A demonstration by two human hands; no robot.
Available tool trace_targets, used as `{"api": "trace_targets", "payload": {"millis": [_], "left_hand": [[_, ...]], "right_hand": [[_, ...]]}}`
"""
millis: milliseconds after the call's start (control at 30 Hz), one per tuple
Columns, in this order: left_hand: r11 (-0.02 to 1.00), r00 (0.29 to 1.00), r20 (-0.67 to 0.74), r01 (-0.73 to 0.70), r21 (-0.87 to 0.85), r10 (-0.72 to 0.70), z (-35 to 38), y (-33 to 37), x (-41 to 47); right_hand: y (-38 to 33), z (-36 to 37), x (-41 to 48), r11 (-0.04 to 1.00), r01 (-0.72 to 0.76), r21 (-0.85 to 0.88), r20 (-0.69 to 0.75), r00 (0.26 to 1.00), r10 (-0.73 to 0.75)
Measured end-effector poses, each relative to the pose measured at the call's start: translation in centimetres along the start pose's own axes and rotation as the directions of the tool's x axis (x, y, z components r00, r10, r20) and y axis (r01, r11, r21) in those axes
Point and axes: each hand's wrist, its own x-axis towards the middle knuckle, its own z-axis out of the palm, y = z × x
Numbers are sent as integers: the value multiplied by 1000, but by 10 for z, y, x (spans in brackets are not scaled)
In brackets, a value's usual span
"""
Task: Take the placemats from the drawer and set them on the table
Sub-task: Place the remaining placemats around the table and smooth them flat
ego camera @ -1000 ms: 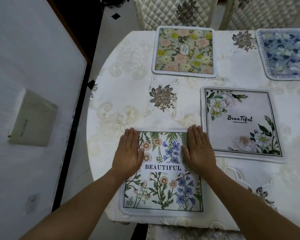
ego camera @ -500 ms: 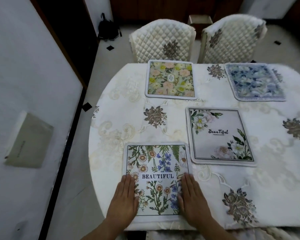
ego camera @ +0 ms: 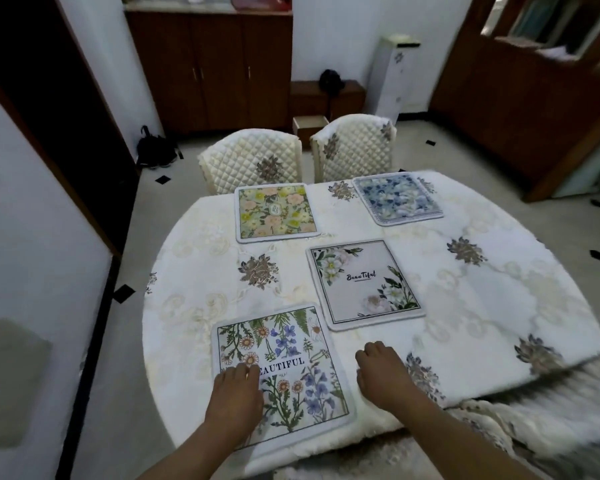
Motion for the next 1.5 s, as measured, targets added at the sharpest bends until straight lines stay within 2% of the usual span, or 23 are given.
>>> {"api": "trace_targets", "payload": {"millis": [67,167,300,400,600,800,1000,1200,1433,1500], "left_hand": [[998,999,-22,-42,41,43,-7,13,2],[996,995,-42,-87,13,87,-18,41,8],[993,988,-97,-120,17,121,-31,96,19],[993,989,-96,-116,13,116,-34,144,32],[999,993,-114,-37,10,38,-27,262,67],[996,986,-140,89,-30,-92,-44,331,94],[981,968,-170,191,18,-185,-66,319,113],[964,968,-141,228,139,-209,-68,273,156],[954,973,-64,232,190,-224,-33,226,216],[954,971,-25,237,185,-236,-27,220,229]], "right_hand": [[18,-2,-13,999,-19,-27,-24,1000,18],[47,-9,-23,997,-42,-69,-21,999,40],[92,-21,-28,997,-65,-29,-23,998,64],[127,-24,-33,1000,-20,11,7,1000,19],[218,-9,-42,992,51,116,-32,998,-48],[286,-17,-30,990,119,75,-71,991,-114],[300,-32,8,981,175,86,-129,978,-163],[294,-32,53,985,172,-4,-54,984,-172],[284,-4,101,996,91,18,52,994,-92],[279,7,110,997,69,43,27,997,-71]]}}
